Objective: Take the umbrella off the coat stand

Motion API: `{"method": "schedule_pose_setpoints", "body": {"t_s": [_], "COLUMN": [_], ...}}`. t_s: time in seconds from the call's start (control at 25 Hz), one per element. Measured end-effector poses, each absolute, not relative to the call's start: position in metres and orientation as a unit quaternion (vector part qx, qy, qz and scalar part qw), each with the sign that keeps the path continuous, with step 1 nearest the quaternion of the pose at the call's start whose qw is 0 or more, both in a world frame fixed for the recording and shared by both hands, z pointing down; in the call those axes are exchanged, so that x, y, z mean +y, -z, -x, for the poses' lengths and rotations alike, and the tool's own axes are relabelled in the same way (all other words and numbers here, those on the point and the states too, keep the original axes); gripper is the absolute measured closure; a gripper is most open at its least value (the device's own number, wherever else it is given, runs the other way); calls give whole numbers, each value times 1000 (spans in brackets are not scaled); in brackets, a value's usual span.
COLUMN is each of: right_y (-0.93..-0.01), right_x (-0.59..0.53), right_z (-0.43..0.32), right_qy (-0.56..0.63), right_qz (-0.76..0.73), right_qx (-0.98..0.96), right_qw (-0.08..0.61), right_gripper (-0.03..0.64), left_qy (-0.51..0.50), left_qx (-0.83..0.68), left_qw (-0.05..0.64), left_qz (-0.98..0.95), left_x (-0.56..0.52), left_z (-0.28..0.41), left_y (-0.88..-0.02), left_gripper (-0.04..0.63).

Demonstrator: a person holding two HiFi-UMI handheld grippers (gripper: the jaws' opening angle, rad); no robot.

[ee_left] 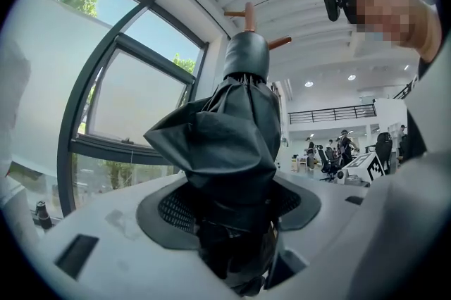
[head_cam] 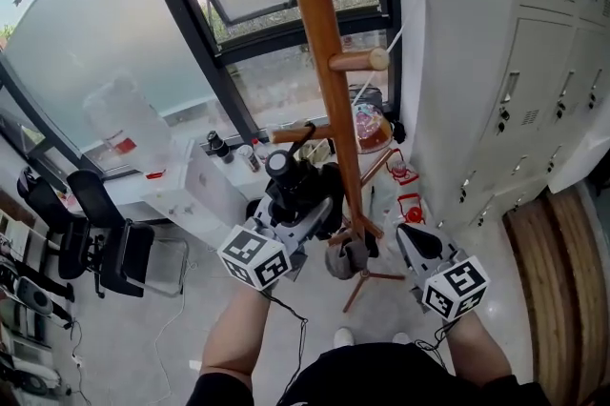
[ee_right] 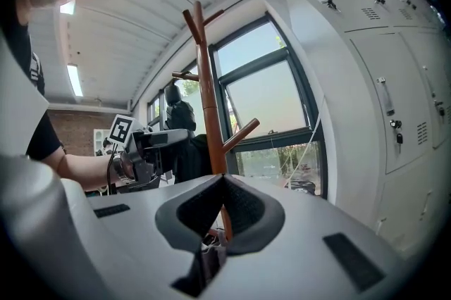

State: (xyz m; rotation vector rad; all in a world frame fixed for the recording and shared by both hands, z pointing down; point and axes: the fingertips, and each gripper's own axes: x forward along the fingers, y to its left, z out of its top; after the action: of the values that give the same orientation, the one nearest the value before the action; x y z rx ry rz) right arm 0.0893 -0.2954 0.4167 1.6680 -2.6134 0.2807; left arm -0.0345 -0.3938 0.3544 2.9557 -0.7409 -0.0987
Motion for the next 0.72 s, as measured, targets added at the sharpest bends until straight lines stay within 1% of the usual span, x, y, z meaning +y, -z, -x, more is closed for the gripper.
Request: {"method": "schedule_pose_setpoints", "body": {"t_s": [0.4, 0.72], "right_y": [-412, -409], "right_x": [-300, -299], "right_z": [-83, -76], "right_qy": [-84, -80], "right_qz": [-499, -461], "right_qx": [-862, -884], "right_qw": [16, 21], "right_gripper": [563, 563], "left_qy": [60, 60], "left_qx": [-295, -338], "left_qw": [36, 33], "left_qz": [-953, -939], "left_x": [-384, -368], "left_z": [58, 75], "left_y": [-335, -337], "left_gripper": [328, 328]}}
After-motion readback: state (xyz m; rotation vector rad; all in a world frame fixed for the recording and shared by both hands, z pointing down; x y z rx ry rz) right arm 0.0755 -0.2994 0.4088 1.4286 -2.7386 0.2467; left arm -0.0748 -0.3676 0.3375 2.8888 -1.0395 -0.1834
